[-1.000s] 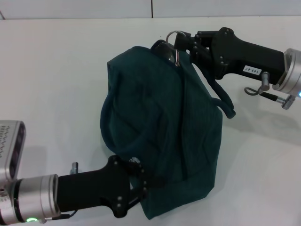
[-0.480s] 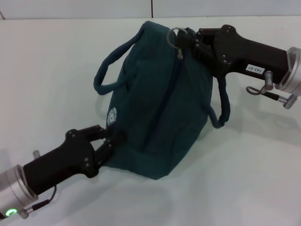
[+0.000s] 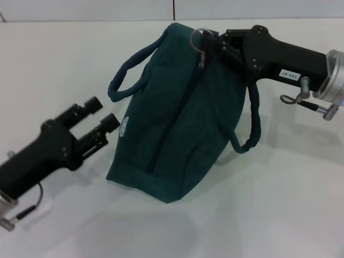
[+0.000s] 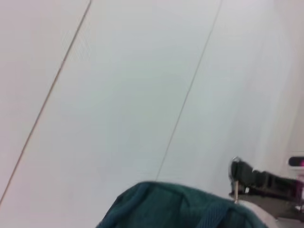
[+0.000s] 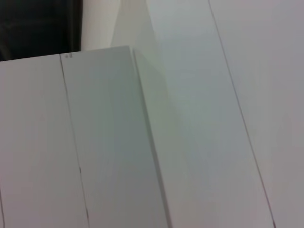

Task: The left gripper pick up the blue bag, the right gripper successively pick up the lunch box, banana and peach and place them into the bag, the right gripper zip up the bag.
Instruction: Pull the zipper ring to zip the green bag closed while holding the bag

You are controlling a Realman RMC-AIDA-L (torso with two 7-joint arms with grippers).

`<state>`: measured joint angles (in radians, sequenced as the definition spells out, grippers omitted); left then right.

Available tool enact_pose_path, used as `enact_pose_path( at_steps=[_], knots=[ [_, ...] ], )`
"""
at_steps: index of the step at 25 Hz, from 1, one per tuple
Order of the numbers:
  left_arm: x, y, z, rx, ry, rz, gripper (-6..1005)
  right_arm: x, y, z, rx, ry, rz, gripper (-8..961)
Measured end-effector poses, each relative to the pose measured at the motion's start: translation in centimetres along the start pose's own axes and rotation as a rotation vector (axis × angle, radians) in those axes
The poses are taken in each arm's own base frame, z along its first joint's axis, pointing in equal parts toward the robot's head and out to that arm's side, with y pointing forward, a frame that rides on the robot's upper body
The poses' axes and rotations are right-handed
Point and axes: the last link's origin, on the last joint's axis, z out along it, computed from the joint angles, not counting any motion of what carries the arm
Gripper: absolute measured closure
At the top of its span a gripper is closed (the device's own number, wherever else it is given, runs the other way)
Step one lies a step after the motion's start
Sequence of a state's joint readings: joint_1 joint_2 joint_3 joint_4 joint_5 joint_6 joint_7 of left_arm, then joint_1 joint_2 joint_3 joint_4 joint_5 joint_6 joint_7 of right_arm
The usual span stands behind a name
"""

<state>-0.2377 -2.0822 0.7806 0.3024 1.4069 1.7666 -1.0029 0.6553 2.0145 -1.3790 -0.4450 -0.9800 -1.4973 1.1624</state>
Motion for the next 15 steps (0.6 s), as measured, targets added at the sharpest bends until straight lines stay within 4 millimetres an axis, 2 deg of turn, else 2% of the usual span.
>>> enact_pose_path(
  at_steps=[5, 8, 12, 13, 15],
  knots=[
    [4.0, -1.3, 0.9, -0.097, -0.095, 0.012, 395, 0.0, -0.1, 0.0, 0.008, 0.001, 0.002, 920],
    [7.8, -1.8, 2.3, -0.143, -0.213, 0.019, 340, -0.1, -0.2, 0.3, 0.007, 0.001, -0.001, 919],
    [12.5, -1.4, 4.6, -0.132, -0.403, 0.044, 302, -0.3, -0.3, 0.7, 0.005, 0.001, -0.004, 919],
    [14.5, -0.8, 5.8, -0.106, -0.478, 0.056, 302, -0.3, -0.3, 0.8, 0.006, 0.002, -0.005, 919],
    [15.6, -0.3, 6.8, -0.08, -0.534, 0.047, 302, -0.3, -0.4, 0.9, 0.009, 0.004, -0.005, 918]
  ],
)
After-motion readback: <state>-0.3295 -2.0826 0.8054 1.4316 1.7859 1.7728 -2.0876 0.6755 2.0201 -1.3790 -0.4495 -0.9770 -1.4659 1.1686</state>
